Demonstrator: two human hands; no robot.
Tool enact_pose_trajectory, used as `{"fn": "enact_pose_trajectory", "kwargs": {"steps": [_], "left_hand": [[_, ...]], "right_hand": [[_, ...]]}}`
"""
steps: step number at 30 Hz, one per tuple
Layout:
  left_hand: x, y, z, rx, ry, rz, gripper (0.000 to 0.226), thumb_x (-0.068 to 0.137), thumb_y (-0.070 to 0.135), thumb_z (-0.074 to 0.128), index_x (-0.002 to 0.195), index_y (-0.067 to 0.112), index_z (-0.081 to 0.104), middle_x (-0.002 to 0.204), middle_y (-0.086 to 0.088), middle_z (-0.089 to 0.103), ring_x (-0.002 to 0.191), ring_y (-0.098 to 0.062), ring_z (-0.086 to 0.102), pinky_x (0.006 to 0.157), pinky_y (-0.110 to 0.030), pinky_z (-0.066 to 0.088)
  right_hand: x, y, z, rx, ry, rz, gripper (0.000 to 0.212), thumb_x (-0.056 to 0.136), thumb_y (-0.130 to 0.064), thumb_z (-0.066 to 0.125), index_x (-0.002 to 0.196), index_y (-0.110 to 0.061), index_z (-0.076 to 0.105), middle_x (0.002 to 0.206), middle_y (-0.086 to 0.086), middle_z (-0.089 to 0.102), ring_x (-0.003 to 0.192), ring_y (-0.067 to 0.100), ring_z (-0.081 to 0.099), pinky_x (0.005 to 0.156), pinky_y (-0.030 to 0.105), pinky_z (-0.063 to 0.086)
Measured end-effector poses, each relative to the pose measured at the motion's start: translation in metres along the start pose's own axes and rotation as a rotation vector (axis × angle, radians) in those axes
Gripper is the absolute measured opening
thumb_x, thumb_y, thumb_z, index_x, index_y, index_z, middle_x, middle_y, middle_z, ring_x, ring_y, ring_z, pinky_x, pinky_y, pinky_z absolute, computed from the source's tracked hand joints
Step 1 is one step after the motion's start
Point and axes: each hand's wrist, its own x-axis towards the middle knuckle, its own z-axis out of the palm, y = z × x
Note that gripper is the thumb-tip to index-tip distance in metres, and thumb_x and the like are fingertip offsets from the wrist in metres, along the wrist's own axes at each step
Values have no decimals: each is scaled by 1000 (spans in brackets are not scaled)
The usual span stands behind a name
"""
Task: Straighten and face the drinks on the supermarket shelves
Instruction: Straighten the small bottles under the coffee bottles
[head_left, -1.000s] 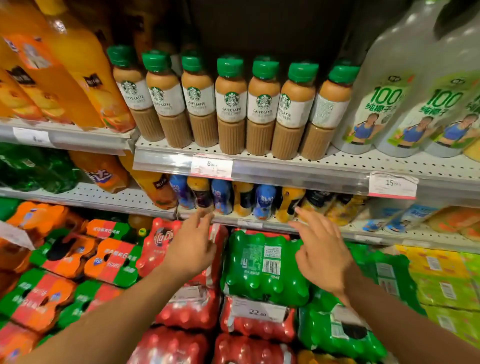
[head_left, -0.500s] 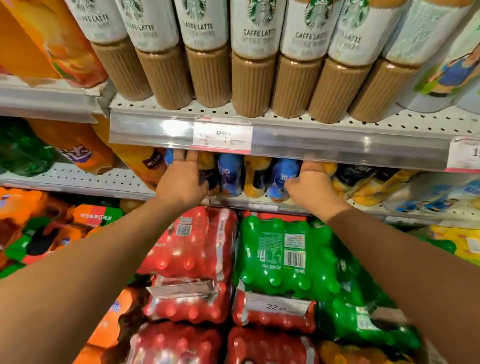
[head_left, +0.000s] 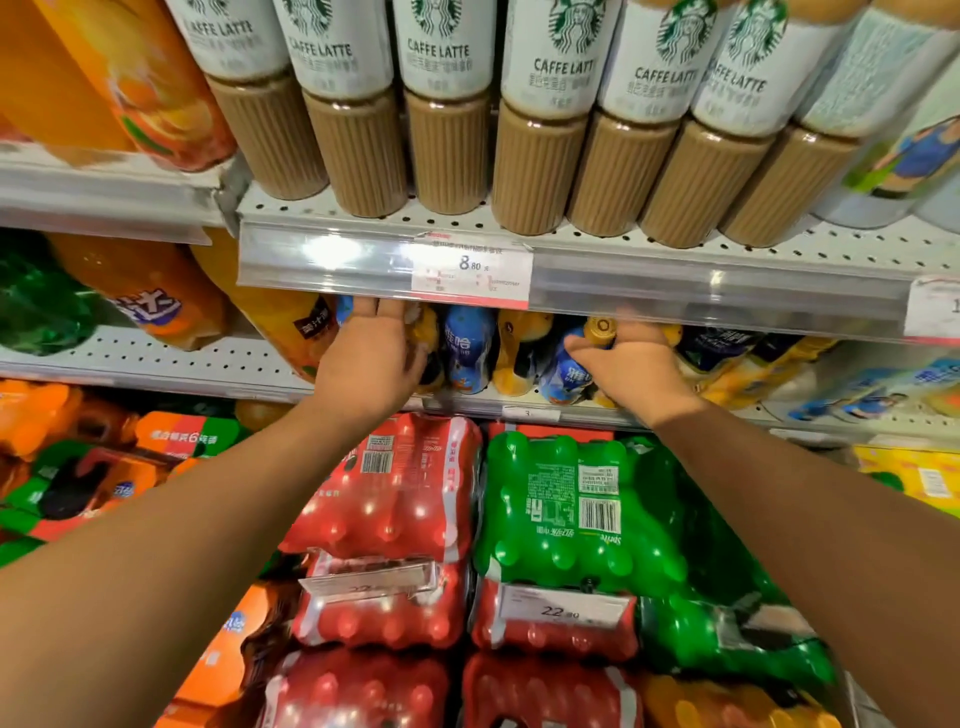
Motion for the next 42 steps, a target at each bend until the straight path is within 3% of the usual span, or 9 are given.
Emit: {"fn": "enact_pose_trajectory", "kwargs": {"steps": [5, 8, 12, 17, 20, 23, 29, 33, 42], "left_hand": [[2, 4, -2, -9, 13, -47, 33, 92, 25, 57, 117, 5, 46, 118, -21, 49, 96, -39, 56, 64, -39, 41], [1, 5, -1, -29, -44, -59, 44, 90, 25, 61, 128, 9, 44, 133, -19, 40, 99, -41, 56, 71, -44, 50], [-1, 6, -1, -159, -50, -106, 45, 85, 21, 69, 124, 10, 50, 128, -15, 43, 103, -37, 55, 84, -43, 49], [-23, 3, -9, -266, 20, -81, 32, 85, 19, 69, 112, 9, 54, 110, -10, 47, 96, -28, 52, 79, -36, 44], [-42, -6, -24, -313, 83, -14, 27, 86, 18, 68, 107, 9, 54, 103, -9, 48, 93, -21, 45, 74, -26, 33], [-60, -16, -47, -319, 115, 6, 27, 84, 17, 70, 104, 7, 55, 99, -10, 49, 92, -19, 44, 73, -21, 26], [-93, -43, -87, -330, 142, -42, 26, 83, 19, 72, 102, 13, 56, 98, -2, 47, 87, -12, 41, 67, -23, 24], [-111, -66, -102, -304, 108, -44, 23, 82, 18, 72, 96, 12, 56, 91, -1, 44, 84, -17, 41, 65, -28, 22], [-121, -107, -90, -396, 111, -62, 24, 81, 27, 74, 98, 23, 57, 95, 0, 50, 86, -16, 48, 69, -28, 32]], "right_hand": [[-3, 2, 0, 194, 16, 51, 21, 79, -30, 75, 73, -11, 71, 75, 11, 70, 72, 30, 69, 64, 48, 58], [-4, 8, 1, 164, 1, 2, 20, 84, -27, 71, 75, -10, 65, 72, 16, 66, 69, 35, 68, 57, 47, 59], [-7, 15, 0, 35, -25, -70, 19, 87, -25, 66, 88, -6, 61, 77, 16, 67, 75, 35, 68, 70, 52, 57], [-34, 23, -6, -62, 22, -189, 21, 87, -20, 68, 103, -8, 63, 81, 8, 68, 74, 16, 65, 73, 29, 52], [-68, 19, -21, 56, 105, -429, 26, 84, -12, 72, 99, -30, 60, 71, -12, 59, 69, -2, 57, 62, 4, 38], [-96, 3, -32, 164, 76, -508, 34, 83, -18, 69, 96, -47, 56, 77, -9, 61, 69, 6, 57, 59, 9, 40], [-124, -34, -26, 84, -26, -538, 30, 85, -20, 72, 111, -7, 64, 86, 2, 67, 77, 16, 63, 74, 22, 49], [-122, -74, -3, -16, -71, -485, 30, 83, -19, 74, 112, -14, 65, 87, -8, 62, 79, 3, 55, 68, 1, 34], [-90, -125, 68, -5, -86, -417, 22, 84, -26, 71, 103, -26, 61, 86, -7, 62, 79, 9, 56, 61, 5, 35]]}}
